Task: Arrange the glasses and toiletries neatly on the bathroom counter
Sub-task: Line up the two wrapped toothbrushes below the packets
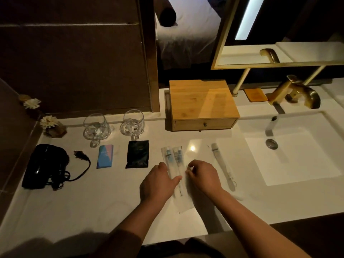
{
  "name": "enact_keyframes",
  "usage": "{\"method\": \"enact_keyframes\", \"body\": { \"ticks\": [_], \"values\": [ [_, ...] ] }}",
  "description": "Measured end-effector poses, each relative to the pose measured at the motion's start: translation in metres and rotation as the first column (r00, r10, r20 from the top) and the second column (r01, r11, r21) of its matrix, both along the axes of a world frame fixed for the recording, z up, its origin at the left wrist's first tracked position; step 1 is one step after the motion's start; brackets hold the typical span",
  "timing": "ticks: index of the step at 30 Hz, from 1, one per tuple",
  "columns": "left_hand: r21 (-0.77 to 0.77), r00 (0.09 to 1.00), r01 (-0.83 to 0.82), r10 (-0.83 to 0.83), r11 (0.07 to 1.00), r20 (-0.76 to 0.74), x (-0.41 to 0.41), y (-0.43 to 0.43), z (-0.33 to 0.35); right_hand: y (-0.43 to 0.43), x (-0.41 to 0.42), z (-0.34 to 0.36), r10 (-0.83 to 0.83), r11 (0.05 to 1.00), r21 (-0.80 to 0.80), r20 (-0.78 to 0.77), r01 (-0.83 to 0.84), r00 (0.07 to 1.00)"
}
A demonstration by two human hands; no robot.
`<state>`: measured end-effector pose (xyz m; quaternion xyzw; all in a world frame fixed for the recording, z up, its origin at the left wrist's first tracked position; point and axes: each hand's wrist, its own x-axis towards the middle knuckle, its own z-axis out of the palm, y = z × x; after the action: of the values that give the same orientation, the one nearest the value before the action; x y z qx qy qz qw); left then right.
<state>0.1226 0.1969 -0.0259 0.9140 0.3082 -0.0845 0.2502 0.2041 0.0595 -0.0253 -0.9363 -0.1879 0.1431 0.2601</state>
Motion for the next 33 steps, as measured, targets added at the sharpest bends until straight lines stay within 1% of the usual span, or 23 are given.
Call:
{"method": "enact_keyframes", "body": {
  "ticks": [3, 7, 10, 13, 17, 19, 23, 27, 29, 33],
  "values": [
    [-0.008, 0.999, -0.044, 0.044, 0.999, 0.001, -0.002, 0.002, -0.002, 0.005, 0.004, -0.001, 0.01, 1.0, -0.017, -0.002, -0.01, 1.0],
    [-0.026, 0.995, -0.092, 0.093, 0.995, 0.03, -0.006, 0.007, -0.005, 0.013, 0.004, 0.001, 0.021, 0.995, -0.095, 0.012, -0.02, 1.0],
    [-0.085, 0.989, -0.14, 0.143, 0.986, 0.029, -0.009, 0.01, -0.005, 0.022, 0.002, 0.001, 0.047, 0.99, -0.131, 0.008, -0.046, 0.999],
    [-0.148, 0.98, -0.193, 0.199, 0.97, 0.025, -0.013, 0.013, -0.002, 0.028, 0.002, -0.002, 0.01, 0.991, -0.136, -0.022, -0.013, 1.0],
    [-0.268, 0.967, -0.229, 0.251, 0.936, 0.05, -0.024, 0.018, -0.002, 0.025, 0.006, -0.002, -0.086, 0.996, -0.042, -0.104, 0.082, 0.991],
    [-0.319, 0.962, -0.229, 0.263, 0.92, 0.069, -0.032, 0.024, -0.002, 0.021, 0.008, -0.001, -0.142, 0.988, 0.032, -0.138, 0.148, 0.98],
    [-0.333, 0.946, -0.25, 0.303, 0.909, 0.116, -0.053, 0.044, 0.002, 0.016, 0.006, 0.004, -0.185, 0.963, 0.159, -0.193, 0.217, 0.964],
    [-0.299, 0.92, -0.296, 0.355, 0.907, 0.166, -0.084, 0.072, 0.01, 0.029, -0.006, 0.014, -0.131, 0.956, 0.228, -0.226, 0.183, 0.965],
    [-0.287, 0.898, -0.341, 0.401, 0.895, 0.183, -0.101, 0.084, 0.016, 0.039, -0.014, 0.017, -0.082, 0.955, 0.259, -0.236, 0.144, 0.968],
    [-0.224, 0.871, -0.422, 0.461, 0.878, 0.167, -0.132, 0.101, 0.019, 0.061, -0.031, 0.012, 0.05, 0.96, 0.278, -0.289, 0.034, 0.956]
  ]
}}
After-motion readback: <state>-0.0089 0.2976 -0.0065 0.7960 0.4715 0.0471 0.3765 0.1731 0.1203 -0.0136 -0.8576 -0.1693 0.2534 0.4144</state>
